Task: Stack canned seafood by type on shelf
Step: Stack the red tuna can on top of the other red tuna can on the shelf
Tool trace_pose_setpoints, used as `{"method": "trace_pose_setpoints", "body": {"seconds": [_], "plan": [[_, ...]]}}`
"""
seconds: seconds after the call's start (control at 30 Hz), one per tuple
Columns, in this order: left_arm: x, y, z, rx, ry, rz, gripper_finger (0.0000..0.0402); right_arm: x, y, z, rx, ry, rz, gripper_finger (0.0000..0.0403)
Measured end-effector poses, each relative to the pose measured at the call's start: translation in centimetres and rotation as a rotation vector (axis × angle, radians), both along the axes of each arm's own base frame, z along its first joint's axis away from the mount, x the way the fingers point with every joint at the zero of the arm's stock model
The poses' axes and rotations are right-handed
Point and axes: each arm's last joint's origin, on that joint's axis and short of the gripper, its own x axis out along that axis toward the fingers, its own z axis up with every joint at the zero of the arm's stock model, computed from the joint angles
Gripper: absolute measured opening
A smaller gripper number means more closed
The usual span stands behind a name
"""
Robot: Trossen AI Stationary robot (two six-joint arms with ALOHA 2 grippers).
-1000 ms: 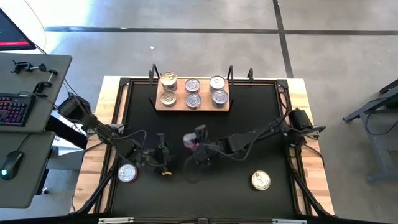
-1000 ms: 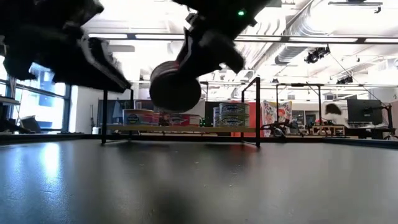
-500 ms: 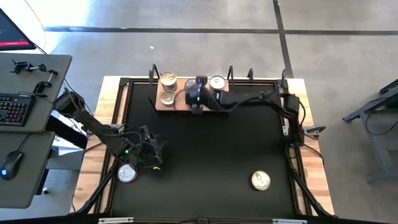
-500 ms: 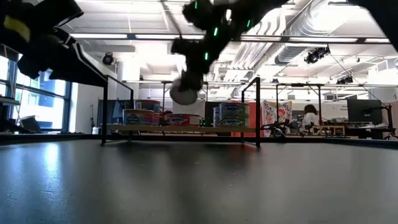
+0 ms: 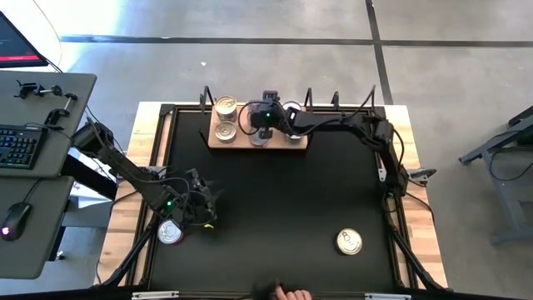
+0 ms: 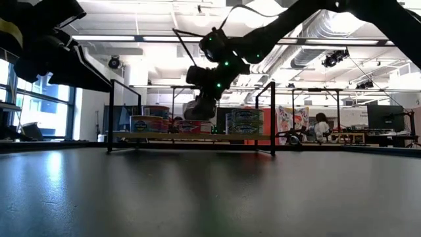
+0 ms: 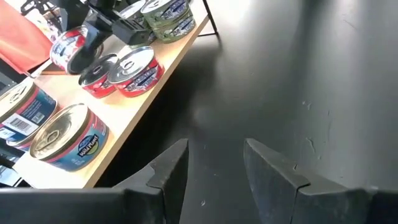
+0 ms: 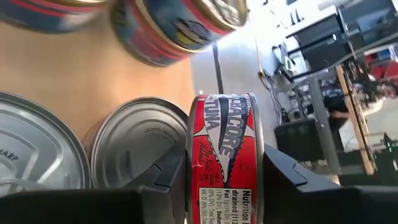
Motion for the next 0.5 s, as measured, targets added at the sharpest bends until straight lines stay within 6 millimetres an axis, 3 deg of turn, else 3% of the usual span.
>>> {"method": "trace_pose_setpoints", "body": {"seconds": [0.27, 0.5], "plan": [[0.0, 0.0, 0.0, 0.001, 0.001, 0.0, 0.0146, 1.0, 2.4, 0.3, -0.139, 0.088, 0.029, 0.0142], [0.0, 0.0, 0.0, 0.0, 0.0, 0.001, 0.0146, 1.5, 4.4, 0.2, -0.191, 0.142, 0.073, 0.0124]]}}
